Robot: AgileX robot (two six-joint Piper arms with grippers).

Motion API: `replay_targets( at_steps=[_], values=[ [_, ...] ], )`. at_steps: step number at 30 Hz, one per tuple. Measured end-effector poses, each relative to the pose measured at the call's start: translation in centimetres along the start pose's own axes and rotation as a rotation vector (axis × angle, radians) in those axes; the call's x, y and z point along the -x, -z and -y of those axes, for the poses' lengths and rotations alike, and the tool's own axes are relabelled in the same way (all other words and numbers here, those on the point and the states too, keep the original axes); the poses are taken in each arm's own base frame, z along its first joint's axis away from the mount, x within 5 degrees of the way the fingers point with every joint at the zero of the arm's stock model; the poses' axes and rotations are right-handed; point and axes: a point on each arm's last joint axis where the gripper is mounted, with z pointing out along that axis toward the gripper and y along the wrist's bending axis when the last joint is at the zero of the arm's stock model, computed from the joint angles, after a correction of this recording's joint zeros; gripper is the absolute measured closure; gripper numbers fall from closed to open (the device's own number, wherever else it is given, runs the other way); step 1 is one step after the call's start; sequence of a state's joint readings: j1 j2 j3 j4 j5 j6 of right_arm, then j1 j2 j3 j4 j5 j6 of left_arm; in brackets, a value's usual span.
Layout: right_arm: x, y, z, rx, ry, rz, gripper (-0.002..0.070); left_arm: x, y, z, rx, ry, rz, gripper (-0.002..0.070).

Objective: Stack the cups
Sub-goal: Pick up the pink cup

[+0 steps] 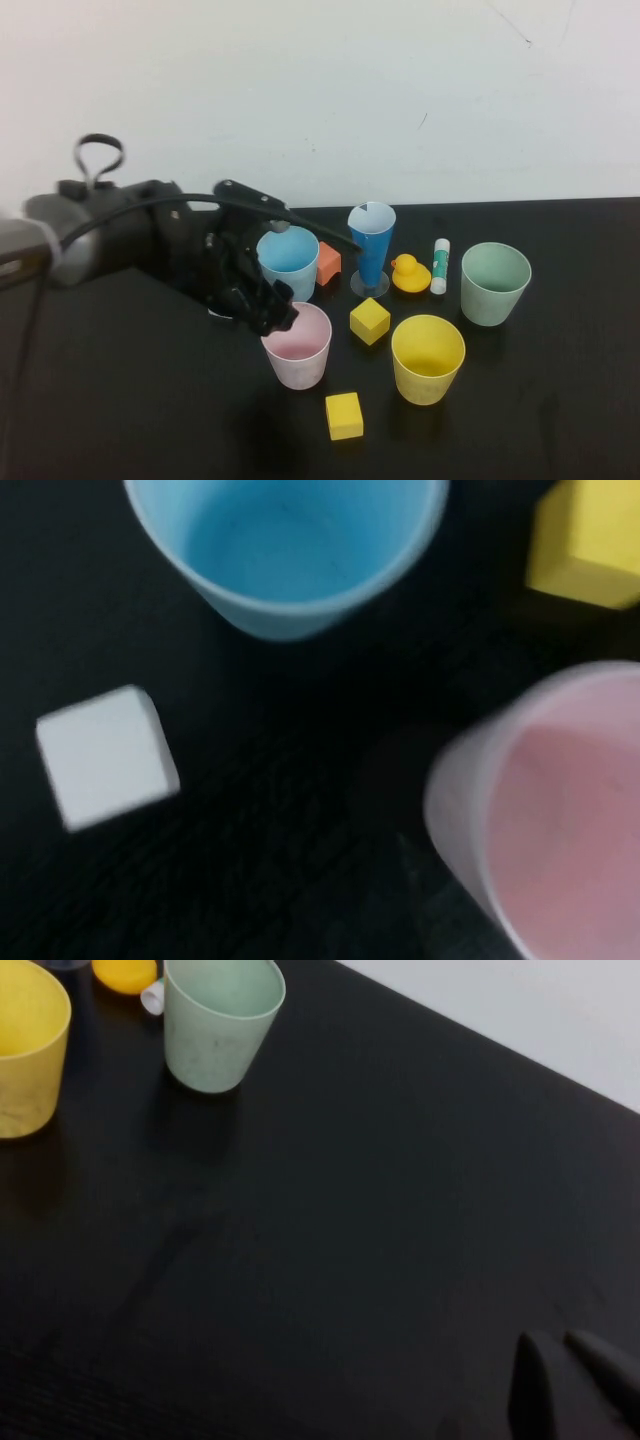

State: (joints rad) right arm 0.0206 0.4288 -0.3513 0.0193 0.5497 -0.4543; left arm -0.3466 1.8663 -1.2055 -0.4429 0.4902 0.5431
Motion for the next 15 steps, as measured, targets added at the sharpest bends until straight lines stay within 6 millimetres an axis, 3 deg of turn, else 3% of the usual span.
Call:
replay_targets(
  at_steps=[4, 6, 8, 11, 15],
  values=[
    [0.0, 0.0, 0.0, 0.000, 0.002, 0.000, 0.0679, 0.3, -2.8, -0.7, 0.000, 0.007, -0.031, 0.0219],
    [0.0, 0.0, 0.0, 0.000, 0.001, 0.000, 0.0679, 0.0, -3.9, -0.9, -0.006, 0.012, -0.059, 0.0281],
    [0.0, 0.0, 0.0, 0.000, 0.001, 0.000, 0.0679, -0.3, -4.7, -1.0, -0.017, 0.009, -0.093, 0.0396],
    [0.0, 0.0, 0.0, 0.001, 0.000, 0.001, 0.0679, -0.4, -4.9, -1.0, -0.030, -0.019, -0.136, 0.0587],
    [0.0, 0.0, 0.0, 0.001, 0.000, 0.001, 0.0679, 0.8, -3.6, -0.7, -0.056, -0.029, -0.185, 0.0655]
  ],
)
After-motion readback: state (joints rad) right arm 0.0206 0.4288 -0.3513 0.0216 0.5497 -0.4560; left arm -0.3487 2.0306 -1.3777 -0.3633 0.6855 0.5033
